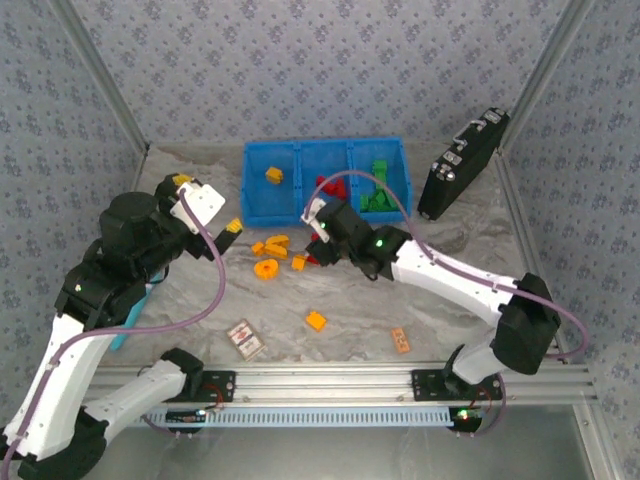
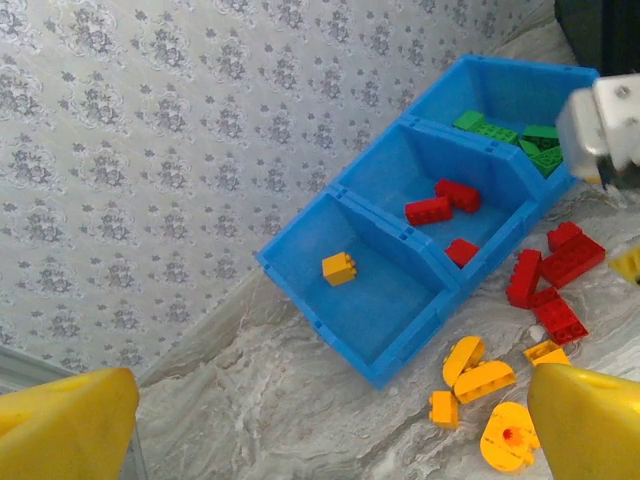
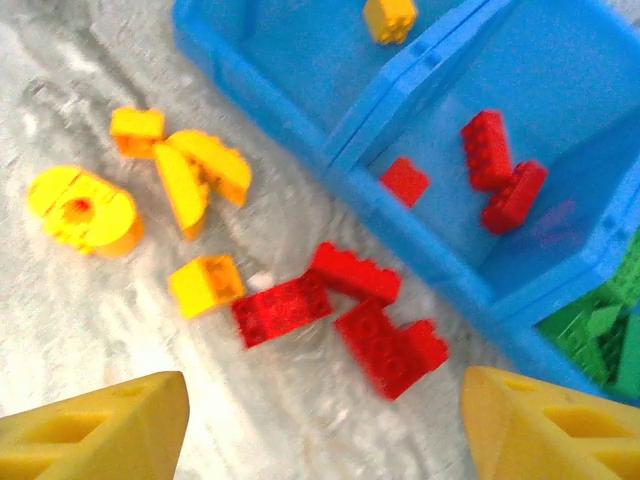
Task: Sort the legos into containers by color
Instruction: Pick up the lego from the bottom-center of the table.
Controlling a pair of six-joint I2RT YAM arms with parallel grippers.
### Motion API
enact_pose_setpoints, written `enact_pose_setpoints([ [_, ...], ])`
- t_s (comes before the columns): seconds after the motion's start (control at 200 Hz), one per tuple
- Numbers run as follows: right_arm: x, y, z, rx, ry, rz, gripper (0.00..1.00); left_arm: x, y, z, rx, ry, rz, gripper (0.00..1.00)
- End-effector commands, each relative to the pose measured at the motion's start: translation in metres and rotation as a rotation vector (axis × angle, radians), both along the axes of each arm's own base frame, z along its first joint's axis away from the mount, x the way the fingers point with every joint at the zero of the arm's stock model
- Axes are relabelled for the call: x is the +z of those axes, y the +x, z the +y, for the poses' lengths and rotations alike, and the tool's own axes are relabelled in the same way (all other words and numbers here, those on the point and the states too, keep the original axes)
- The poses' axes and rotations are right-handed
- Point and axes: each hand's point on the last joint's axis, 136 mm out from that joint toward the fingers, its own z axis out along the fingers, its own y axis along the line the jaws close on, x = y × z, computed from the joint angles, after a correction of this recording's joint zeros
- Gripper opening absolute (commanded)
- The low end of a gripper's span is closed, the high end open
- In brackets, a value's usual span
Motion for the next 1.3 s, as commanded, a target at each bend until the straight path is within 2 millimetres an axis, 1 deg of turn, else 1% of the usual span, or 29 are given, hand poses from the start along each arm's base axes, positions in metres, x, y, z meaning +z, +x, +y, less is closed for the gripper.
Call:
enact_pose_setpoints([
  [0.0,-0.028,-0.028,-0.03,-0.185,-0.04,0.085,0.76,0.008,-0.001,-0.008,-0.033,-0.034,-0.006,1.0],
  [0.09,-0.035,-0.047,-0.029,-0.249,0.035,0.139,0.76,0.01,-0.002,-0.008,-0.036,-0.038,-0.009,1.0],
  [0.165,-0.049,-0.06,-0.028,-0.29,0.072,0.185,0.76,0.014,-0.007,-0.009,-0.05,-0.051,-0.013,1.0],
  [0.265,-0.069,-0.076,-0.023,-0.303,0.122,0.272,0.75,0.016,-0.014,-0.01,-0.071,-0.063,-0.017,1.0],
  [0.33,-0.075,-0.084,-0.018,-0.305,0.139,0.305,0.74,0.017,-0.015,-0.011,-0.074,-0.062,-0.012,1.0],
  [0.54,-0.092,-0.114,-0.004,-0.268,0.093,0.444,0.74,0.016,-0.012,-0.014,-0.077,-0.057,0.012,1.0],
  [0.62,-0.097,-0.121,0.003,-0.267,0.094,0.469,0.74,0.013,-0.01,-0.014,-0.068,-0.051,0.028,1.0],
  [0.73,-0.111,-0.133,0.013,-0.222,0.052,0.495,0.74,0.01,-0.009,-0.014,-0.064,-0.046,0.045,1.0],
  [0.775,-0.115,-0.136,0.017,-0.214,0.04,0.499,0.75,0.009,-0.008,-0.014,-0.059,-0.045,0.049,1.0],
  [0.83,-0.117,-0.138,0.022,-0.164,0.012,0.49,0.76,0.007,-0.007,-0.012,-0.048,-0.038,0.051,1.0],
  [0.925,-0.121,-0.138,0.031,-0.113,-0.018,0.476,0.77,0.003,-0.003,-0.01,-0.029,-0.022,0.058,1.0],
  [1.025,-0.131,-0.138,0.034,-0.084,-0.063,0.48,0.78,-0.001,-0.001,-0.011,-0.026,-0.012,0.066,1.0],
  [1.295,-0.154,-0.142,0.041,-0.046,-0.123,0.516,0.79,-0.003,0.001,-0.009,-0.016,-0.001,0.067,1.0],
])
